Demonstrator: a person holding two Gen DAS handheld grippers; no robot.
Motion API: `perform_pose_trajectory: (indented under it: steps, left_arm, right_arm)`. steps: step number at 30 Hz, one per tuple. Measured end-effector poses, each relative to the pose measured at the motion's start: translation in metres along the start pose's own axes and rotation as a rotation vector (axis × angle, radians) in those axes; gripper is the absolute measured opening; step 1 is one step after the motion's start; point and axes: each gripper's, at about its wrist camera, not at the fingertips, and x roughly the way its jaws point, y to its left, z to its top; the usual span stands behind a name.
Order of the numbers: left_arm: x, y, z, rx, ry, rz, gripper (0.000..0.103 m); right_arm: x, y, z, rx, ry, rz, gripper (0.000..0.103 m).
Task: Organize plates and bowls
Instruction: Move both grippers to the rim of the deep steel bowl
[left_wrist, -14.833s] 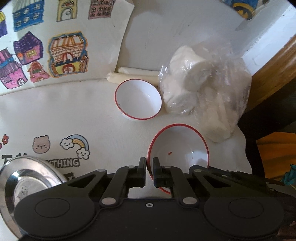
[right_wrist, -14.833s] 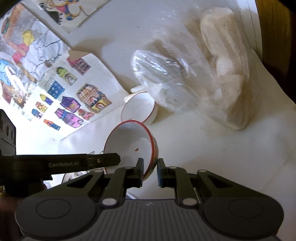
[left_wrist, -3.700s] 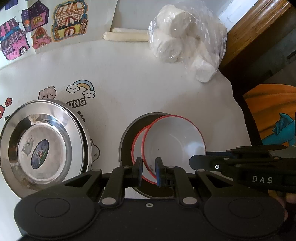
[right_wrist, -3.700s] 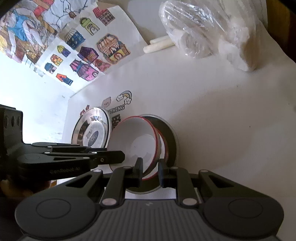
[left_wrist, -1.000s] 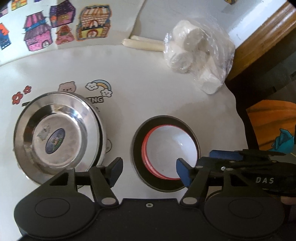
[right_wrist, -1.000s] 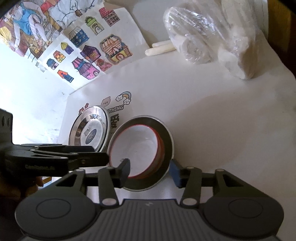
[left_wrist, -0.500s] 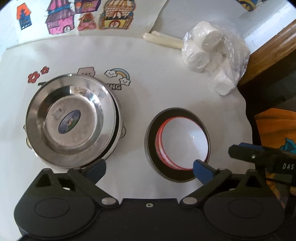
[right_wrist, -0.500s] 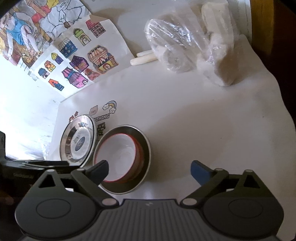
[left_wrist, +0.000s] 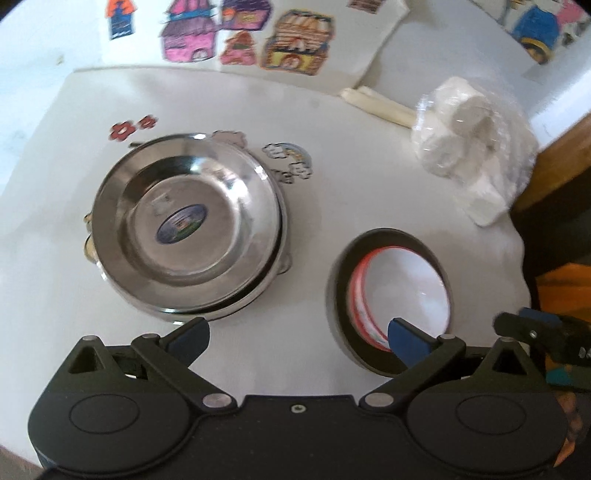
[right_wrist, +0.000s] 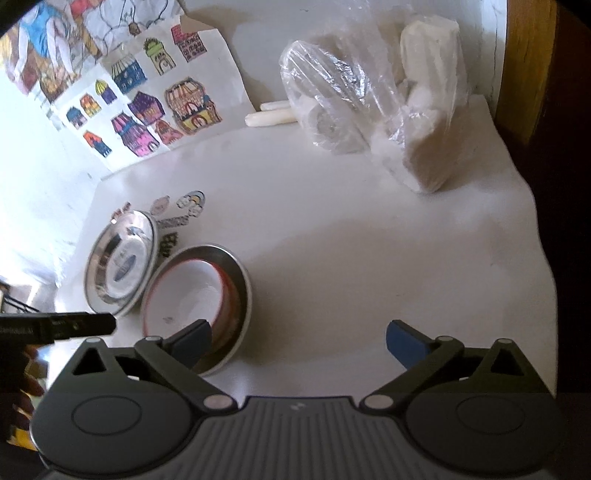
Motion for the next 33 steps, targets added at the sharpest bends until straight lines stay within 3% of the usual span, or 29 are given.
perform_pose_trajectory:
  steps: [16, 33]
  left_arm:
    - [0.016, -0.002, -0.008, -0.077, 0.023, 0.099, 0.102]
    - [0.024, -0.007, -0.003, -0.091, 0.031, 0.141, 0.102]
  right_arm:
    - [0.014, 0.001, 0.004, -0.097, 0.047, -0.04, 0.103]
    - [0.029, 0.006, 0.014, -0.141, 0.061, -0.037, 0.103]
